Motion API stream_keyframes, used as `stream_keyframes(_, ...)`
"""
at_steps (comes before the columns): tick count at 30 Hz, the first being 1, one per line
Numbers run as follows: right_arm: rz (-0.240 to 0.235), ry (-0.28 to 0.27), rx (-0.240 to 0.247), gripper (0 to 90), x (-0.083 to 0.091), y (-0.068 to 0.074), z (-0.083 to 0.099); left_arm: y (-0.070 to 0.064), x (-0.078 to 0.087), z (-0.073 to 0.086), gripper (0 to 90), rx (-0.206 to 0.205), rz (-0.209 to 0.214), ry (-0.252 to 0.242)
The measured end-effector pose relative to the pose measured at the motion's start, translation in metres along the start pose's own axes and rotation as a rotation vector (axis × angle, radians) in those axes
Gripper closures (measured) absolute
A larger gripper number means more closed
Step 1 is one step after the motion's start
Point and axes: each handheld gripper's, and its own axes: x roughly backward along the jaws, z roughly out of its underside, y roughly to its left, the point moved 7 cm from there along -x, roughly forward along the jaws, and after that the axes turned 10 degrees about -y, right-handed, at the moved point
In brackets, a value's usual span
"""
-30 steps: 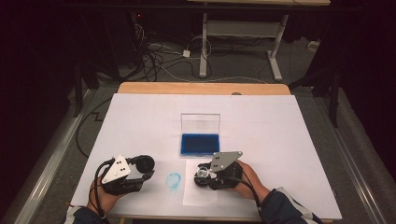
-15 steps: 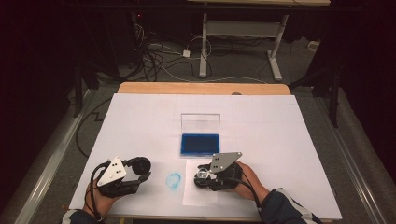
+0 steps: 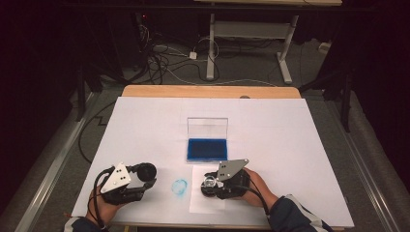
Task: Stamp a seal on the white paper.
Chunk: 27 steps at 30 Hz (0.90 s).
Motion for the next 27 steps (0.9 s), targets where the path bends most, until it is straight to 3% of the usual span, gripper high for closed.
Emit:
stream_keyframes(8,-0.009,-0.016,-0.018,56.7,-0.0002,0.0004,0.0024,-0.0007,-0.0006,0.0004,36.4,-0.005,0.004,0.006)
stream_keyframes(27,-0.012,-0.007,-0.010,56.8,-0.0004,0.0001,0.0031,-0.0027,-0.0025,0.0011,36.4,-0.006,0.014,0.014)
